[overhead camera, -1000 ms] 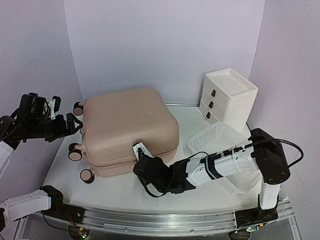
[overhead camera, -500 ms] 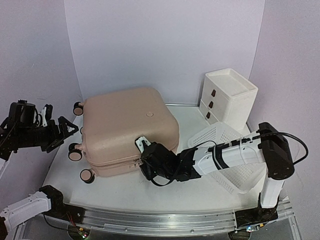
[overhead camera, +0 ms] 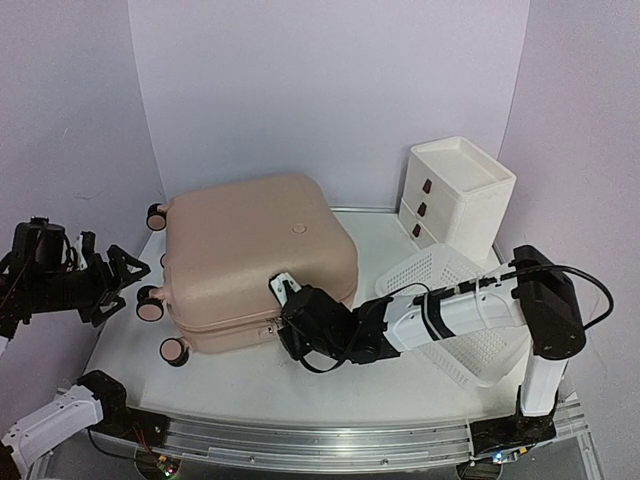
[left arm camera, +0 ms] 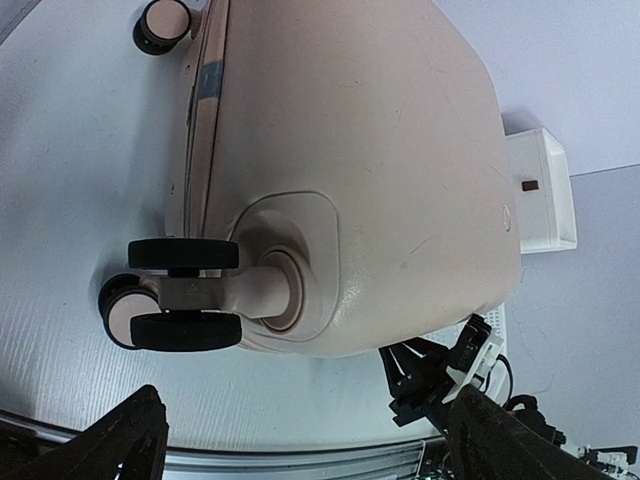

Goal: Open, take out, and arrange the luggage

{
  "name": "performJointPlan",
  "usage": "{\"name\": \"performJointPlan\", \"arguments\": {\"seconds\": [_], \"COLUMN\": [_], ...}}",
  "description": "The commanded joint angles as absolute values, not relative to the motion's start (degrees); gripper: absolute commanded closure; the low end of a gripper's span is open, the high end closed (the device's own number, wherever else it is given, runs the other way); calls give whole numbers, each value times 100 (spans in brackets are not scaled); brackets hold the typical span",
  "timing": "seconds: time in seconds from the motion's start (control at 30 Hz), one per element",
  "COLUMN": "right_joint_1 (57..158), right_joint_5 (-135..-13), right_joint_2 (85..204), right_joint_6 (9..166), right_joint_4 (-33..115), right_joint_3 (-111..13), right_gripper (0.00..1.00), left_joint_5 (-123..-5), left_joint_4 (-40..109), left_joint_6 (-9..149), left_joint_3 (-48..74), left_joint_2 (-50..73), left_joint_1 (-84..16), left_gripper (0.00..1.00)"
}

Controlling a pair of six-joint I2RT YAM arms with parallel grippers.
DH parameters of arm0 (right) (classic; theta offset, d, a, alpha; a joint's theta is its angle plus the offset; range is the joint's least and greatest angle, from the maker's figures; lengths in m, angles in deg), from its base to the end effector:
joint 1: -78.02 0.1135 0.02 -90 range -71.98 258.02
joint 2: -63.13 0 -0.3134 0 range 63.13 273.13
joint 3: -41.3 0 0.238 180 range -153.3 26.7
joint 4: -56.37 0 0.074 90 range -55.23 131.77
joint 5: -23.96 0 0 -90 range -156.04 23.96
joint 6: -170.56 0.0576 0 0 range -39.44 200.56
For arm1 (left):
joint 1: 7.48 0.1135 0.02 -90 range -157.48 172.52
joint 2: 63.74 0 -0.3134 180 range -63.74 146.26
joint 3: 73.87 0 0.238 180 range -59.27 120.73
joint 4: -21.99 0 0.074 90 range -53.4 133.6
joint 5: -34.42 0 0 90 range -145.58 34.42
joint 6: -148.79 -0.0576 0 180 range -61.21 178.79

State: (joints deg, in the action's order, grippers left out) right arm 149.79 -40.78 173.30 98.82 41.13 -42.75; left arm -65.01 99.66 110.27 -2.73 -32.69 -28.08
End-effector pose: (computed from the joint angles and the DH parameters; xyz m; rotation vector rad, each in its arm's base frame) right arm 0.1599 0.4068 0.2196 -0.8000 2.0870 0.3586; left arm 0.0316 -0.0219 0.3486 -0.5357 2.2991 -0.8405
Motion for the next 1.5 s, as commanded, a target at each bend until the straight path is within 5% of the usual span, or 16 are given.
{"name": "performJointPlan", "arguments": {"seconds": [0.0, 0.1, 0.53, 1.0, 1.47], "right_joint_1": [14807, 14808, 14914, 14948, 14952], "right_joint_5": [-3947, -3956, -2927, -2859, -2773], "right_joint_2": [17345, 17267, 17343, 17434, 17424], "right_joint_6": [10052, 10152, 10020, 9642, 9062], "right_joint_4": [4625, 4632, 3955, 3388, 2634], "right_joint_3": [-4210, -4115, -4502, -4906, -5074], "right_gripper": [91, 100, 100, 100, 100], "left_joint_5": [-6504, -6505, -6531, -6362, -5901], "left_joint_4": [9879, 9929, 10755, 9708, 9435], "left_joint_6": [11143, 11325, 14281, 16066, 16262], "left_joint_3": [-233, -247, -278, -512, -833], "left_joint_2": [-3194, -3209, -2799, -1942, -1263], "left_joint_1": [-2813, -2813, -2818, -2811, -2796], "left_gripper": [2, 2, 6, 5, 38]}}
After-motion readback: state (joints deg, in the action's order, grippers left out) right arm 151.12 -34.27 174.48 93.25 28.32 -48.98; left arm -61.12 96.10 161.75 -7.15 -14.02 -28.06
